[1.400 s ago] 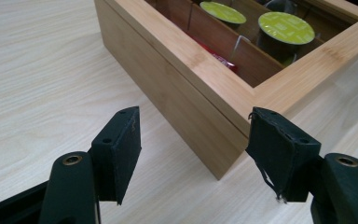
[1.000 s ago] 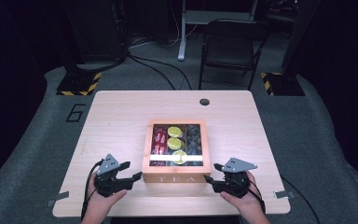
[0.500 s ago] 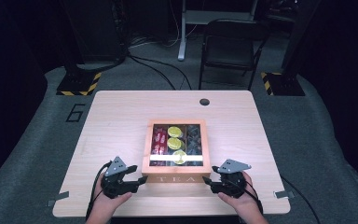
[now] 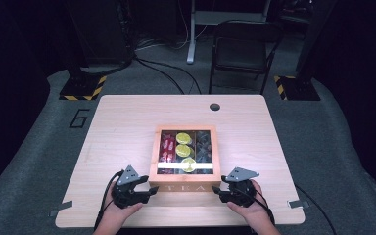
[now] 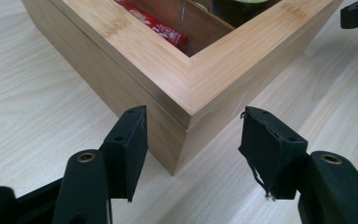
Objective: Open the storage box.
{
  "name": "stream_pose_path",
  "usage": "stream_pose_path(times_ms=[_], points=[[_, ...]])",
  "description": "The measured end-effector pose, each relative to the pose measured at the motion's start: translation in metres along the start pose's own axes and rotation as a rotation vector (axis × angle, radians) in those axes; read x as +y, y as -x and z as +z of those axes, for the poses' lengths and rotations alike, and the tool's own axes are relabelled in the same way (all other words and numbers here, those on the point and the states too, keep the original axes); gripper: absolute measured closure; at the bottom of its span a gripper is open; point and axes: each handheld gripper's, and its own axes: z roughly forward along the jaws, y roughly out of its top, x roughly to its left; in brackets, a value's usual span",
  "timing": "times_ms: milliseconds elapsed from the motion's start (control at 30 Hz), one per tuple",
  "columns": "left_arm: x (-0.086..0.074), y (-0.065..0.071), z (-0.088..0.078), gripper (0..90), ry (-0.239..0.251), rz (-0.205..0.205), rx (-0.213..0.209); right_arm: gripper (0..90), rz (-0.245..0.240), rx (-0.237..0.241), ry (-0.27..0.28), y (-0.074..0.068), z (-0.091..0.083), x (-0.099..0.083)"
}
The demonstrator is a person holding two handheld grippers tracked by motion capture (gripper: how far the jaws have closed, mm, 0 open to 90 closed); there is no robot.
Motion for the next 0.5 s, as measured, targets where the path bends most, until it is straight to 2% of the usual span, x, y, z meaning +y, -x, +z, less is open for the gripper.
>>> stream_pose_path(times_ms=[33, 67, 100, 267, 500], points=[[0.0003, 0.0011, 0.0003, 42.4, -0.005, 0.003, -0.004, 47.0, 0.008, -0.002, -0.004, -0.0004, 0.0005, -0.0002], [0.0004, 0.0024, 0.0015, 42.7, 0.005, 0.007, 0.013, 47.2, 0.007, -0.003, -0.007, -0.0002, 0.0005, -0.0004], [0.0009, 0.0021, 0.0008, 42.7, -0.009, 0.019, 0.013, 47.7, 0.005, -0.006, -0.001, 0.0, 0.0011, -0.0005], [0.0001, 0.0014, 0.0024, 46.0, 0.009, 0.002, 0.026, 52.1, 0.007, -0.016, -0.002, 0.0014, 0.0019, -0.0013], [-0.0002, 0.0001, 0.0056, 47.7, -0.006, 0.032, 0.048, 52.1, 0.013, -0.006, -0.005, 0.0015, 0.0019, -0.001]])
